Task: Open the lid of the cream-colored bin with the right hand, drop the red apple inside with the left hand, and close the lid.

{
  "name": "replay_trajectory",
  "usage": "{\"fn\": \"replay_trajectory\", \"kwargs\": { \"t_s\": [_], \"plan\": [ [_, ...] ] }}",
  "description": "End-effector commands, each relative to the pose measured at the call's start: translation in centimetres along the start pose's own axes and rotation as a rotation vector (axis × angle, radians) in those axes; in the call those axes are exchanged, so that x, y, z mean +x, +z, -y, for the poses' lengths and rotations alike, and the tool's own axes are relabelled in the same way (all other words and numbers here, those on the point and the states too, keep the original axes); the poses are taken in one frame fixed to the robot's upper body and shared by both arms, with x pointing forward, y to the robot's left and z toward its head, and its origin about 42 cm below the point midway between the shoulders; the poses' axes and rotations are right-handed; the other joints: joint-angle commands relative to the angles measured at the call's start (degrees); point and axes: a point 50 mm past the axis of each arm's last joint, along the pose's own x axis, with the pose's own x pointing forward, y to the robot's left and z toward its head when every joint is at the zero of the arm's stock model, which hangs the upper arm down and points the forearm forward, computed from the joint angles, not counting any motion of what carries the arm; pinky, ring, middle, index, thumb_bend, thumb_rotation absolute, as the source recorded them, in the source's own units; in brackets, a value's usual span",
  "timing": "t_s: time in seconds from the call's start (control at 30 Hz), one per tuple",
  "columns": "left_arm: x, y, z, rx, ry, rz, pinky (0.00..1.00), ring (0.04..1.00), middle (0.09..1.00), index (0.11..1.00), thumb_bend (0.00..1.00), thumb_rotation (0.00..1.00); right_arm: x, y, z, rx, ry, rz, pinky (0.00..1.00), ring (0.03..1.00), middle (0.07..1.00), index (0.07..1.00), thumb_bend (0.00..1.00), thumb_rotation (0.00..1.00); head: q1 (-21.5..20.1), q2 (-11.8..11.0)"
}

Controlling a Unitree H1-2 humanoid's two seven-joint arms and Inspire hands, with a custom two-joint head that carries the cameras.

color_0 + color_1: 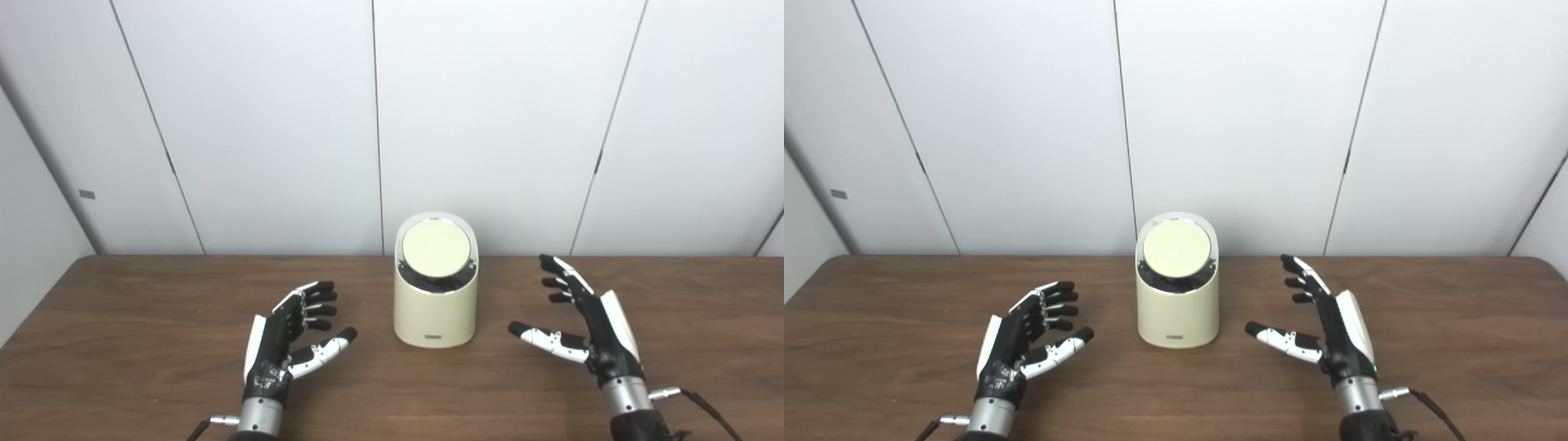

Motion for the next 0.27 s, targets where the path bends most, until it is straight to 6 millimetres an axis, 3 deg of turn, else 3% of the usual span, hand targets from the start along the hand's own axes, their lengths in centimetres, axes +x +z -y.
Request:
{"fn": "replay_trajectory", "kwargs": {
  "t_s": [0.0,0.23],
  "plan": [
    [0.9,1.6,-0.2,0.007,0.008,0.083,0.58,0.672,0.725,0.738,0.69,0.03,1.0,1.2,0.3,0.028,-0.048,0.093,0.70,0.789,0.846,0.870,0.63,0.40,0.1,0.2],
    [0.7,1.7,-0.5,0.008,0.003,0.101,0.60,0.669,0.721,0.738,0.69,0.01,-0.1,0.6,0.1,0.058,-0.062,0.103,0.68,0.780,0.829,0.856,0.63,0.39,-0.3,-0.3]
  ]
}}
